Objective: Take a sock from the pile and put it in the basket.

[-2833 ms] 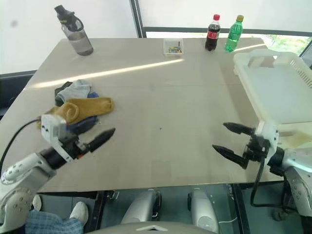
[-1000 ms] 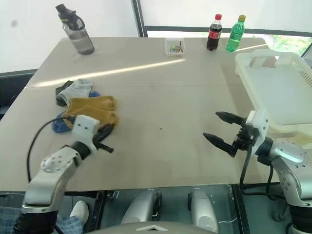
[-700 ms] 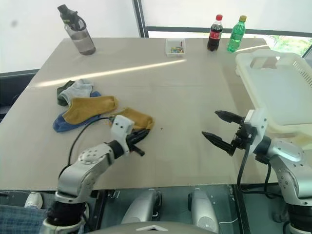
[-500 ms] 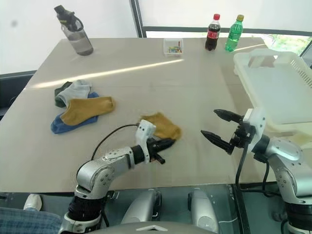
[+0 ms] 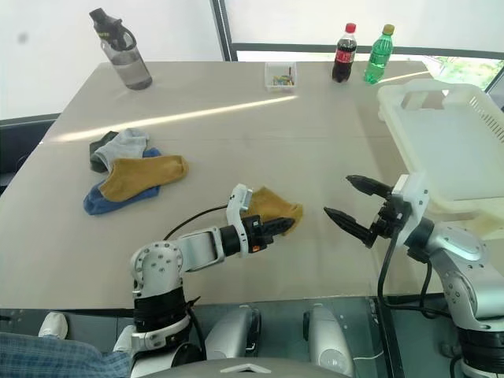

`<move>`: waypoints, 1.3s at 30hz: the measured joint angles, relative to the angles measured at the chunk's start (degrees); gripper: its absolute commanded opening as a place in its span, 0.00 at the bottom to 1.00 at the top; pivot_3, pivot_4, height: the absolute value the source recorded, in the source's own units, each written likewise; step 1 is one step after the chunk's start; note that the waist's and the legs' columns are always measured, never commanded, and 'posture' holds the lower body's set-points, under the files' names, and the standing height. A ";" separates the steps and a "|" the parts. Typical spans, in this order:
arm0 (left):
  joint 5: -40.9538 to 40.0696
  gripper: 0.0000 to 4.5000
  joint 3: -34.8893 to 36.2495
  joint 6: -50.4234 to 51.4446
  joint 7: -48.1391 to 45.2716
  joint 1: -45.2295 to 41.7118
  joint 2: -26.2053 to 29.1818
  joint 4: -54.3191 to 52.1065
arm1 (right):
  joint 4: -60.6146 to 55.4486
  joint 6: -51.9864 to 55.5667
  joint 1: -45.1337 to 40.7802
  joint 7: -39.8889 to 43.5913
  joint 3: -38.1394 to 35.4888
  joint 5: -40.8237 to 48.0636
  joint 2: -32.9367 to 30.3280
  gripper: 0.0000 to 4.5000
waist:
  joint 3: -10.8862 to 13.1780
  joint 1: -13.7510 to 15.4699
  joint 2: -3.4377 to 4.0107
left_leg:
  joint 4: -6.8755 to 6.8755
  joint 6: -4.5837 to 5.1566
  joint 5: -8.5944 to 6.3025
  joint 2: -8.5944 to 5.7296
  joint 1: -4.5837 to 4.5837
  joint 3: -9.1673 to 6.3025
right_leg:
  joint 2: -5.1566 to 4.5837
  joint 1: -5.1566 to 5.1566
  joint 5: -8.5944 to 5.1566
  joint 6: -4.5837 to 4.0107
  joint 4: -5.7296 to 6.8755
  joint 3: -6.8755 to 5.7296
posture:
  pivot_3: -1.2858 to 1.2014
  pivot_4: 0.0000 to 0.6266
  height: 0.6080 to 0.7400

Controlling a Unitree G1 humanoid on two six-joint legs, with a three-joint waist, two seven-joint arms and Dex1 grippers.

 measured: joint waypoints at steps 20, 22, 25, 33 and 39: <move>-26.22 0.02 2.21 2.02 -12.24 0.22 9.07 -0.71 | -0.41 -0.01 0.09 -1.46 0.11 -0.63 0.83 1.00 | -0.01 -0.26 0.02 | -0.02 0.00 0.00 0.11 0.05 0.02 | 0.02 -0.01 -0.01 -0.02 0.00 0.06 | 0.52 0.24 1.00; -26.05 0.02 3.04 1.42 -11.39 3.46 13.68 -0.73 | -0.42 -0.01 0.09 -1.51 0.11 -0.68 0.85 1.00 | -0.01 -0.20 0.02 | -0.02 0.00 0.00 0.15 0.04 0.00 | 0.01 -0.03 -0.01 -0.03 0.00 0.06 | 0.52 0.24 1.00; -23.45 0.02 4.52 -1.33 -10.73 7.85 19.78 -0.64 | -0.42 -0.02 0.12 -1.57 0.11 -0.80 1.03 1.00 | -0.01 -0.06 0.02 | -0.02 -0.01 0.00 0.19 0.04 0.00 | -0.01 -0.02 -0.03 -0.06 0.00 0.06 | 0.52 0.24 1.00; -14.59 0.02 2.38 -14.14 -8.88 13.11 20.75 -1.31 | -0.31 -0.04 -0.44 -1.49 1.18 -1.30 1.85 1.00 | -0.01 0.30 0.02 | -0.04 -0.01 0.00 0.16 0.01 0.00 | -0.14 -0.02 -0.11 -0.21 -0.07 0.03 | 0.52 0.24 1.00; -13.84 0.02 2.82 -20.96 -4.44 17.13 17.34 -3.89 | 0.01 0.14 -0.54 -1.29 1.20 -1.40 1.80 1.00 | -0.01 0.19 0.02 | -0.08 -0.01 0.00 0.18 0.01 0.03 | -0.16 -0.02 -0.07 -0.14 -0.09 0.04 | 0.52 0.24 1.00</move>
